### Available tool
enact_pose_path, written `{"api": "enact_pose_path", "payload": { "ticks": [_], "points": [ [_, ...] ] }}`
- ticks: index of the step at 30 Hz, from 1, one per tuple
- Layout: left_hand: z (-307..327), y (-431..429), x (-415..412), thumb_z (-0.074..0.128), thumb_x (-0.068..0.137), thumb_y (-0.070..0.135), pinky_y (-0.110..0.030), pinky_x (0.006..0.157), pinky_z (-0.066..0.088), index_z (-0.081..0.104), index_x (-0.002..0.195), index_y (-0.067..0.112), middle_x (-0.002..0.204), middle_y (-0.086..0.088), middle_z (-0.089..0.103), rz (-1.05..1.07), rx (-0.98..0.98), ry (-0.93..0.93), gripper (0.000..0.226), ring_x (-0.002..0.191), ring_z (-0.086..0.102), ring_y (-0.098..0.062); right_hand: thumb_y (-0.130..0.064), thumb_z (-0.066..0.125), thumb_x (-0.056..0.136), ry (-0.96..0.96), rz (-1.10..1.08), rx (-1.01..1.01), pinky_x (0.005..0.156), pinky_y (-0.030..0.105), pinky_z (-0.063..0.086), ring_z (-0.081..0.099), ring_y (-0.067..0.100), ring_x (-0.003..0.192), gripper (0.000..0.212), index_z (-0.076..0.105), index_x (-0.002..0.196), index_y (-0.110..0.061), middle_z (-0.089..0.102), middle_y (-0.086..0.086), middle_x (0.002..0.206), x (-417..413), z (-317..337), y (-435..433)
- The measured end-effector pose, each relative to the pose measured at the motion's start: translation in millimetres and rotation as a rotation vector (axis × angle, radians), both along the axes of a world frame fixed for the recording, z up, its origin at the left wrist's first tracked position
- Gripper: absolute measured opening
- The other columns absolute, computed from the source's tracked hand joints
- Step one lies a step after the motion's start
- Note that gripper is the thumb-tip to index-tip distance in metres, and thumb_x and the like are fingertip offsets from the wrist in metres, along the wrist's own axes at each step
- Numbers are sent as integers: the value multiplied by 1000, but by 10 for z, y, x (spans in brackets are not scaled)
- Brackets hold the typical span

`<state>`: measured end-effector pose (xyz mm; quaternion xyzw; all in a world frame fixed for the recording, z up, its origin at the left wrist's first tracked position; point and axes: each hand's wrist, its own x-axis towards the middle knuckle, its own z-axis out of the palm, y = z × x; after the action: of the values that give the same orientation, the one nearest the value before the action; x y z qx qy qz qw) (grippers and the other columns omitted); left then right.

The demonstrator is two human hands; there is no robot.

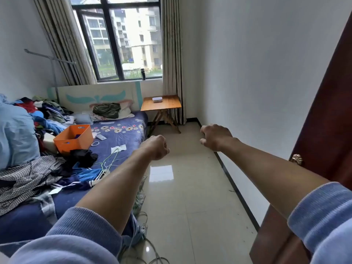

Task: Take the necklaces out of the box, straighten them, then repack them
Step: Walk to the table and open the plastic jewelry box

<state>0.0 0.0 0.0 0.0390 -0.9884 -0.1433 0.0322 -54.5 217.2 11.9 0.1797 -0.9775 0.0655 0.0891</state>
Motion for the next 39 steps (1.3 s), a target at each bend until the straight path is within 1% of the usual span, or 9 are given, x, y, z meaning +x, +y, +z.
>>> {"api": "enact_pose_path", "payload": {
  "ticks": [8, 14, 18, 22, 25, 31, 33, 36, 39],
  "points": [
    [-514, -131, -378, 62, 84, 31, -34, 84, 52, 68, 90, 17, 108, -15, 66, 2, 12, -120, 16, 95, 62, -33, -33, 55, 88, -138, -39, 56, 89, 39, 48, 56, 30, 112, 39, 55, 124, -18, 58, 8, 128, -328, -537, -131],
    [-1067, -198, -990, 62, 86, 31, -36, 87, 52, 70, 97, 14, 109, -15, 68, -16, 12, -212, 22, 99, 62, -33, -34, 56, 88, -253, -45, 97, 88, 37, 47, 57, 28, 112, 38, 57, 124, -20, 59, 6, 130, -972, -1141, -143],
    [-1372, -234, -1589, 62, 87, 28, -33, 85, 51, 70, 100, 11, 109, -14, 69, -7, 10, -266, 23, 100, 62, -32, -33, 55, 89, -314, -38, 125, 87, 36, 46, 57, 28, 113, 36, 58, 122, -19, 59, 6, 129, -1652, -1493, -168],
    [-1601, -331, -2189, 62, 88, 27, -34, 83, 53, 70, 100, 8, 104, -13, 70, 43, 44, -350, 24, 94, 64, -31, -31, 55, 89, -398, -23, 124, 83, 35, 47, 58, 27, 107, 34, 58, 121, -19, 61, 5, 123, -2377, -1727, -245],
    [-1728, -461, -2596, 63, 88, 26, -34, 82, 53, 70, 101, 6, 103, -13, 71, 68, 81, -373, 25, 94, 64, -30, -33, 56, 89, -434, -2, 136, 83, 35, 48, 58, 28, 106, 34, 58, 120, -19, 61, 6, 122, -2882, -1842, -344],
    [-1886, -895, -3437, 62, 86, 26, -32, 76, 50, 70, 91, 9, 95, -14, 72, 151, 116, -402, 20, 89, 66, -31, -36, 55, 91, -458, 34, 143, 75, 31, 40, 56, 27, 112, 40, 54, 128, -23, 58, 5, 128, -3879, -1970, -698],
    [-1970, -1092, -3821, 62, 86, 27, -31, 75, 50, 70, 89, 10, 94, -14, 72, 164, 119, -417, 19, 88, 66, -30, -36, 56, 90, -451, 42, 159, 74, 31, 39, 57, 27, 110, 38, 56, 126, -23, 59, 5, 127, -4287, -2030, -880],
    [-2089, -1426, -4485, 62, 84, 29, -29, 72, 47, 67, 83, 14, 95, -12, 71, 170, 122, -412, 16, 86, 64, -29, -35, 57, 90, -454, 33, 156, 81, 34, 45, 57, 28, 111, 36, 58, 124, -21, 60, 6, 128, -4956, -2137, -1178],
    [-2176, -1767, -5165, 62, 84, 30, -29, 73, 48, 69, 87, 13, 95, -10, 71, 155, 123, -428, 18, 88, 64, -28, -37, 58, 90, -485, 4, 139, 89, 36, 46, 56, 28, 116, 42, 56, 129, -22, 58, 6, 132, -5581, -2212, -1454]
  ]
}}
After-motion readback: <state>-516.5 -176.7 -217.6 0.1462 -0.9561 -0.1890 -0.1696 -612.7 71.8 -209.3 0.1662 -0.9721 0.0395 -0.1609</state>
